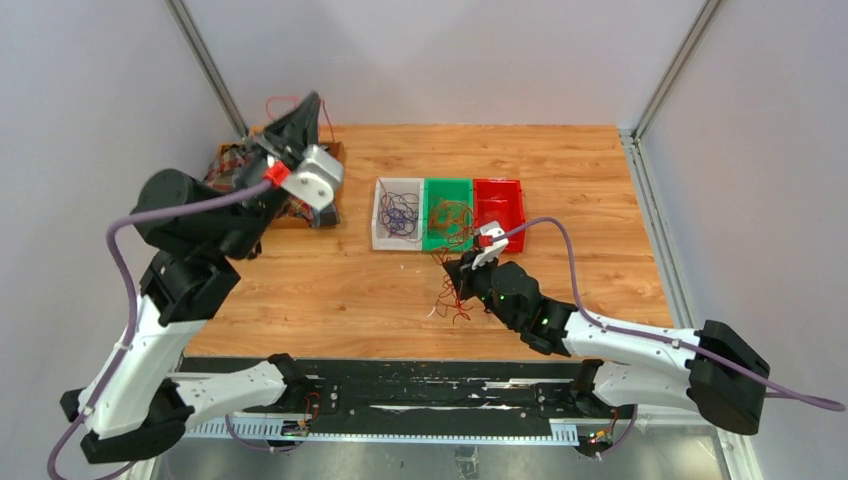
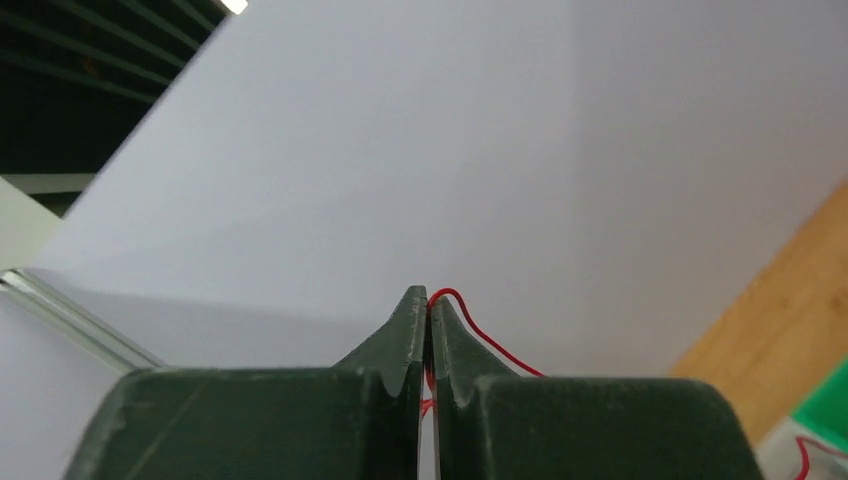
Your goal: Untangle the cables
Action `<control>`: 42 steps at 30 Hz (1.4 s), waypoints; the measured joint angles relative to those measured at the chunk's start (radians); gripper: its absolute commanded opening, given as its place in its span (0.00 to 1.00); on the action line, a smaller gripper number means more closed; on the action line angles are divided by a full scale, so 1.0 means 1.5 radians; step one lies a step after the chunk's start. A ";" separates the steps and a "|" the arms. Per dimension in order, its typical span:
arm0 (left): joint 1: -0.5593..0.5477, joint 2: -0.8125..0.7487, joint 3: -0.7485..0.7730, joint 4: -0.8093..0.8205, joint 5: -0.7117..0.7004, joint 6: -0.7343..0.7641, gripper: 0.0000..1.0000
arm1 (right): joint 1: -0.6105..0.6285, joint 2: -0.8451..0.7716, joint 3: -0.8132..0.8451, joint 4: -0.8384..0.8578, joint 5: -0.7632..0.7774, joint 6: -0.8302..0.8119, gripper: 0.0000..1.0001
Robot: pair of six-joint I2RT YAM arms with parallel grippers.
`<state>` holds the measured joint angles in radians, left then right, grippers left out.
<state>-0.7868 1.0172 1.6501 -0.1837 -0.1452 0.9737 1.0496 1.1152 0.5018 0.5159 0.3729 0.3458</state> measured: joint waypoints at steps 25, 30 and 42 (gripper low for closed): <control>0.000 -0.129 -0.490 -0.203 0.261 -0.357 0.83 | -0.002 -0.088 0.133 -0.285 -0.197 -0.216 0.01; 0.000 -0.087 -0.468 -0.170 0.352 -0.429 0.83 | -0.002 -0.086 0.173 -0.299 -0.198 -0.194 0.01; 0.000 -0.138 -0.530 -0.056 0.359 -0.597 0.80 | -0.002 -0.085 0.184 -0.326 -0.183 -0.134 0.01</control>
<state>-0.7868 0.8097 0.8551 -0.2684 0.3927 0.0788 1.0462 0.9871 0.7773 0.0273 0.0986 0.1452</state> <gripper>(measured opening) 0.795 0.022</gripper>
